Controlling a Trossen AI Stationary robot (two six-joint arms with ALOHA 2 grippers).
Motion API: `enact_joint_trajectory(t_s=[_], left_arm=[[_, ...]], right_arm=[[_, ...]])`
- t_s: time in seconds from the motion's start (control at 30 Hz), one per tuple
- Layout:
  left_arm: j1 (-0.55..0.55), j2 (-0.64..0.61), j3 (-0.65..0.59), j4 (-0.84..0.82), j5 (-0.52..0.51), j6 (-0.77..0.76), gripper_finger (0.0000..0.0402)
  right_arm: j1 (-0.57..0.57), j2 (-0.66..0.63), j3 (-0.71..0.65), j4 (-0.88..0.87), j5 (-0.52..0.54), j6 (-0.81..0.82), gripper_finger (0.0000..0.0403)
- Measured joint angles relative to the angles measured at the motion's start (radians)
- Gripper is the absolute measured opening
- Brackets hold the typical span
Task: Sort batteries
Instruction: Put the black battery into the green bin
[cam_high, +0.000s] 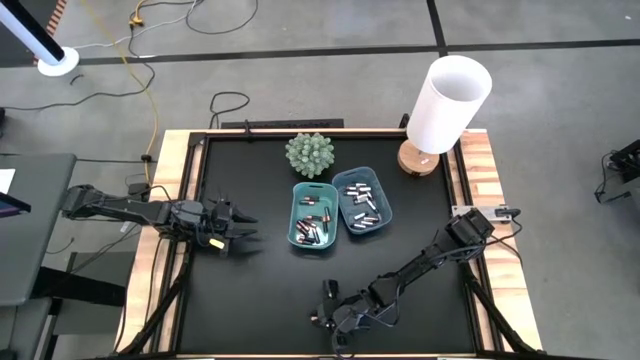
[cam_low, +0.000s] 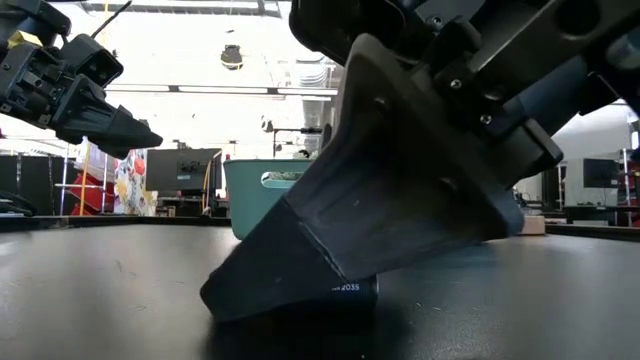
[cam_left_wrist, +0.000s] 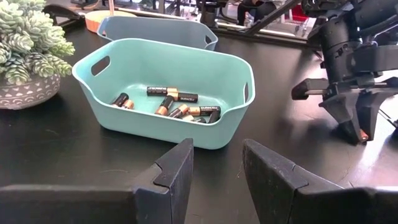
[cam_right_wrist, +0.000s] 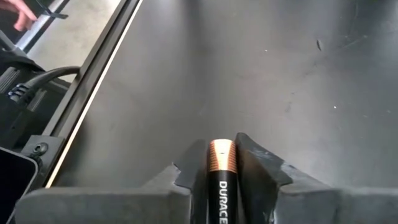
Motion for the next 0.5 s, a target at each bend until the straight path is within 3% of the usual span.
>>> enact_joint_trajectory(t_s=[0.33, 0.5], left_arm=[[0.0, 0.0, 0.0, 0.0, 0.0, 0.0, 0.0136], [0.0, 0.0, 0.0, 0.0, 0.0, 0.0, 0.0136]], right_arm=[[0.001, -0.003, -0.003, -0.003, 0.046, -0.002, 0.0104], [0.002, -0.047, -0.008, -0.021, 0.074, -0.092, 0.0077]])
